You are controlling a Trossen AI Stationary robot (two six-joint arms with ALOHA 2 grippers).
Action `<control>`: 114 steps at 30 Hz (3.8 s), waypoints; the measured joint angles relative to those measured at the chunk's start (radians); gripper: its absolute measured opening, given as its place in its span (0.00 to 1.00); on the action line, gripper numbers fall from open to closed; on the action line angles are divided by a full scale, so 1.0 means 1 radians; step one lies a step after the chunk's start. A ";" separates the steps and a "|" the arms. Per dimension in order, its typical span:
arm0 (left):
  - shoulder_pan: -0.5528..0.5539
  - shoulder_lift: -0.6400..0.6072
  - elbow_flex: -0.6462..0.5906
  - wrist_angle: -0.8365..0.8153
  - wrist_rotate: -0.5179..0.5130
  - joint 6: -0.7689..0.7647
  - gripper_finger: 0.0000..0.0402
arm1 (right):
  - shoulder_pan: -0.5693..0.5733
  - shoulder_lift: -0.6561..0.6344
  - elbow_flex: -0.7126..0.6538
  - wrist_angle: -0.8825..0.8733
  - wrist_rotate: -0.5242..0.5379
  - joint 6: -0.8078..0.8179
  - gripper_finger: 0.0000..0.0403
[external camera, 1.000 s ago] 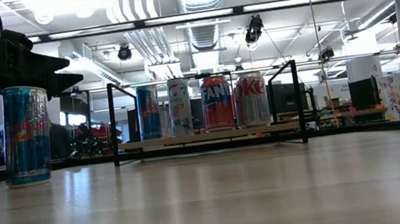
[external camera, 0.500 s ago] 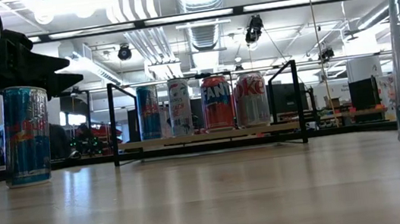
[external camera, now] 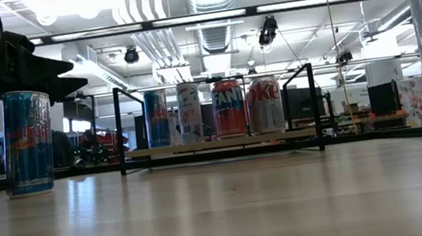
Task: Place canned beverage on shelf
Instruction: Put the white and pink soda can on the shelf aligned with the other white and pink soda can
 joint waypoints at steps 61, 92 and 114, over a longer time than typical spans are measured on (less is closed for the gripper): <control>0.000 0.000 0.000 0.000 0.000 0.000 0.95 | -0.010 0.409 0.527 -0.499 0.271 0.158 0.60; 0.000 0.000 0.000 0.000 0.000 0.000 0.95 | -0.186 0.456 0.520 -0.171 0.535 -0.146 0.61; 0.000 0.000 0.000 0.000 0.000 0.000 0.95 | -0.440 0.456 0.507 0.032 0.397 -0.716 0.61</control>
